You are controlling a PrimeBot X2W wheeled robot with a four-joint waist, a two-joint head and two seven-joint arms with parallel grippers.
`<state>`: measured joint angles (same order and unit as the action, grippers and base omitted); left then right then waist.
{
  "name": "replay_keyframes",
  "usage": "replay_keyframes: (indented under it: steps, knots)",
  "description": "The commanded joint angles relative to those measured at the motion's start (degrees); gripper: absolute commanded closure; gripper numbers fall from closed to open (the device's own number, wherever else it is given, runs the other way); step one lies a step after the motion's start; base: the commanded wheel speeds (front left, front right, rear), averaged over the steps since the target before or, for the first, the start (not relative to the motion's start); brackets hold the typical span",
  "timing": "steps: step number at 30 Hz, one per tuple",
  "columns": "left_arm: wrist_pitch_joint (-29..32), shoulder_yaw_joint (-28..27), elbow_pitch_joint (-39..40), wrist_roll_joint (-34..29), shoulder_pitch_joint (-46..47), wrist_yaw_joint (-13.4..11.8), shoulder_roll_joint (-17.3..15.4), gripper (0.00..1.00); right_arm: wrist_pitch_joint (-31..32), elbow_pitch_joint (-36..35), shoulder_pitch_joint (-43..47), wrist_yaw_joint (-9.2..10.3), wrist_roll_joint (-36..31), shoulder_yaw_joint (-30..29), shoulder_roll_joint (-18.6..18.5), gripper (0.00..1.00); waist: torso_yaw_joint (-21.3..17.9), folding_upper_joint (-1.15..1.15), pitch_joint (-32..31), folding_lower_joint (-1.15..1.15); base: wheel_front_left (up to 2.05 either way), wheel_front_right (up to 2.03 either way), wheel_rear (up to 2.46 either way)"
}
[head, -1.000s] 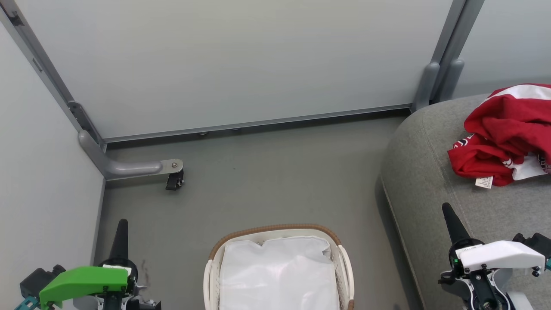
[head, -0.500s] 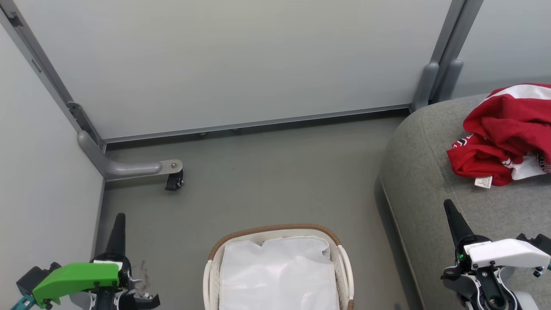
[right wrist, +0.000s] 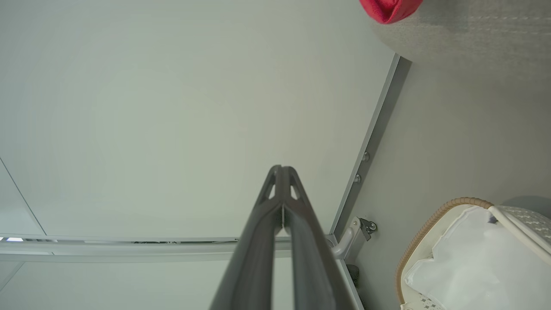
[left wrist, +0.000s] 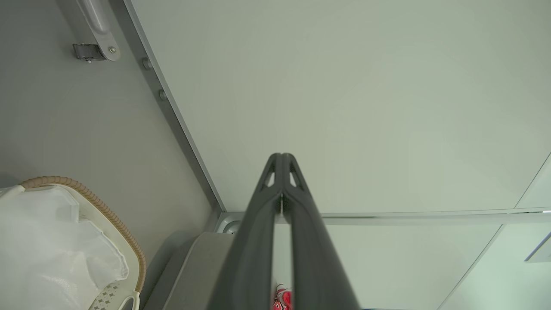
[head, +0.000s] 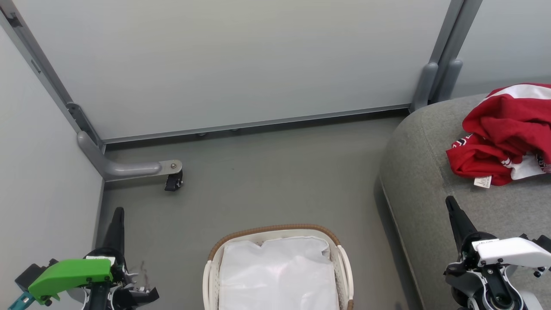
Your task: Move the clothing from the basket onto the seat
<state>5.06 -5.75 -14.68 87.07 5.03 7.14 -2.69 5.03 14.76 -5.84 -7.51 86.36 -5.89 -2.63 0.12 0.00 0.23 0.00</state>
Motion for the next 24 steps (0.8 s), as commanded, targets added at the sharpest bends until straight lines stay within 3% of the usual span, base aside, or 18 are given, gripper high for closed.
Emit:
replay_keyframes:
  steps: [1,14,24]
  knots:
    - [0.3,-0.4,0.5,1.3,1.2,0.5,-0.3,1.00,0.5,-0.5,-0.6,0.03,1.3,-0.3,-0.4,1.00,0.0,0.00,0.0,0.00,0.00,0.00,0.00]
    - [1.6,-0.9,0.8,5.5,1.6,0.5,-0.3,1.00,1.8,-0.9,-0.6,0.04,6.2,-0.8,-0.4,1.00,-0.1,0.00,0.0,0.00,0.00,0.00,0.00]
    - [1.7,-0.9,0.7,5.4,1.5,0.5,-0.3,1.00,1.7,-0.9,-0.6,0.04,6.1,-0.8,-0.4,1.00,-0.1,0.00,0.0,0.00,0.00,0.00,0.00]
